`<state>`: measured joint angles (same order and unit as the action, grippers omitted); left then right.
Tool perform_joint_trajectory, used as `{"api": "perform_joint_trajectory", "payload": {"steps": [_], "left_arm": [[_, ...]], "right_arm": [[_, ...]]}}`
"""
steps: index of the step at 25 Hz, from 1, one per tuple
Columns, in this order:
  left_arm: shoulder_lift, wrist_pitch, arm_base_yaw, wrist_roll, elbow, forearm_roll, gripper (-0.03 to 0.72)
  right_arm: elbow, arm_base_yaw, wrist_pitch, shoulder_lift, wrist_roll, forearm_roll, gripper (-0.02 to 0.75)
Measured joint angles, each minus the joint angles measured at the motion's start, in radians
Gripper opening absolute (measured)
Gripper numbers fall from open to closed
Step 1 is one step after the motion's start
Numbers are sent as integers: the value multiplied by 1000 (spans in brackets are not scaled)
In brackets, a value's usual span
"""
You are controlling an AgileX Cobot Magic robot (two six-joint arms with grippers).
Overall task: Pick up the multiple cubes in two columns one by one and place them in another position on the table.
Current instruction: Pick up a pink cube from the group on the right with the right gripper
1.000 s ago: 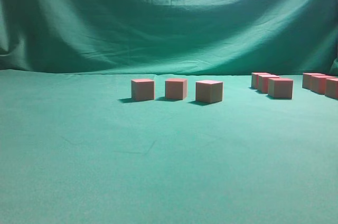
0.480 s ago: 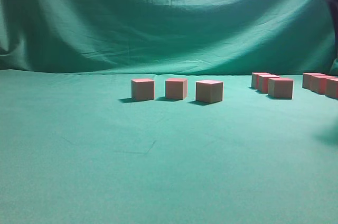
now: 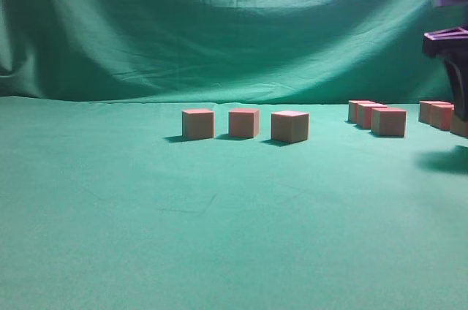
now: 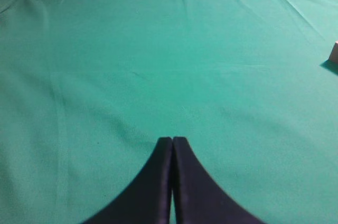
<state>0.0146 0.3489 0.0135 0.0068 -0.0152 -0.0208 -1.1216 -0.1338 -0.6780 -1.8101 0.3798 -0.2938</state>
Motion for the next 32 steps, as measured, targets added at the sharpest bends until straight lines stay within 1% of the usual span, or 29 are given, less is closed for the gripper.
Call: {"api": "perform_joint_trajectory", "payload": {"steps": [10, 14, 17, 20, 24, 26, 27, 29, 32], "left_arm": [[0, 0, 0, 0, 0, 0, 0], [0, 0, 0, 0, 0, 0, 0], [0, 0, 0, 0, 0, 0, 0], [0, 0, 0, 0, 0, 0, 0], [0, 0, 0, 0, 0, 0, 0], [0, 0, 0, 0, 0, 0, 0], [0, 0, 0, 0, 0, 0, 0], [0, 0, 0, 0, 0, 0, 0], [0, 0, 0, 0, 0, 0, 0]], "right_arm": [[0, 0, 55, -59, 0, -28, 548], [0, 25, 66, -59, 0, -29, 548], [0, 55, 66, -59, 0, -14, 548], [0, 64, 66, -59, -17, 7, 548], [0, 64, 73, -59, -99, 86, 548], [0, 64, 79, -59, -120, 107, 548], [0, 64, 79, -59, -125, 112, 494], [0, 64, 79, -59, -130, 115, 421], [0, 64, 70, -59, -132, 118, 258]]}}
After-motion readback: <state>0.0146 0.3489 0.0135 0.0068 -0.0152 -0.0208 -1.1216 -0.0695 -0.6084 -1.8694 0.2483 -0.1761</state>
